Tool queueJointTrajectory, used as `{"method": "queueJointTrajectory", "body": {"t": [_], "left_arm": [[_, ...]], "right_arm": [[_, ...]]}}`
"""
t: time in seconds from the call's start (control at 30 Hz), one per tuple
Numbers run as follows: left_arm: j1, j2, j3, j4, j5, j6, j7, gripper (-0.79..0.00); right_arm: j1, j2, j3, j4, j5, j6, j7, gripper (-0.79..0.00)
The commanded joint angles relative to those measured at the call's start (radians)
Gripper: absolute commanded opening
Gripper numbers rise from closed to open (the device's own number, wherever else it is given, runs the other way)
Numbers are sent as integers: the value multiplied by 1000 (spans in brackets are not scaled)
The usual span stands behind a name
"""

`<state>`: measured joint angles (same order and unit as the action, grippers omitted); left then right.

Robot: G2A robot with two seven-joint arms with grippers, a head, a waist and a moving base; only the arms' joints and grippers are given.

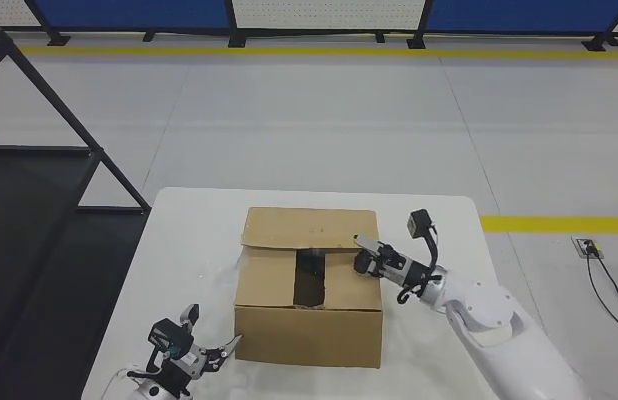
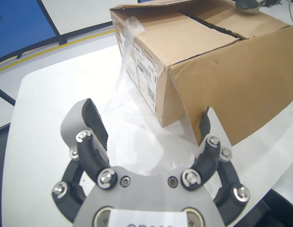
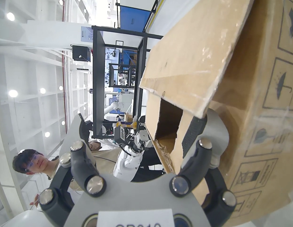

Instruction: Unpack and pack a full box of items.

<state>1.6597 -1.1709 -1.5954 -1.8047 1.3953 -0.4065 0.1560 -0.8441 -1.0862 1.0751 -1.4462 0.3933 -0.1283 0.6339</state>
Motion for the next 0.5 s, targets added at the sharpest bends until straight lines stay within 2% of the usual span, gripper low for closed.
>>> {"method": "queueJointTrajectory", "body": {"t": [0.0, 0.27, 0.47], "left_arm": [[0, 0, 0, 0, 0, 0, 0, 0], [0, 0, 0, 0, 0, 0, 0, 0], [0, 0, 0, 0, 0, 0, 0, 0]], "right_arm": [[16, -7, -7, 14, 8, -17, -19, 0], [100, -46, -47, 28, -16, 14, -247, 0], [221, -84, -108, 99, -84, 87, -387, 0]]}}
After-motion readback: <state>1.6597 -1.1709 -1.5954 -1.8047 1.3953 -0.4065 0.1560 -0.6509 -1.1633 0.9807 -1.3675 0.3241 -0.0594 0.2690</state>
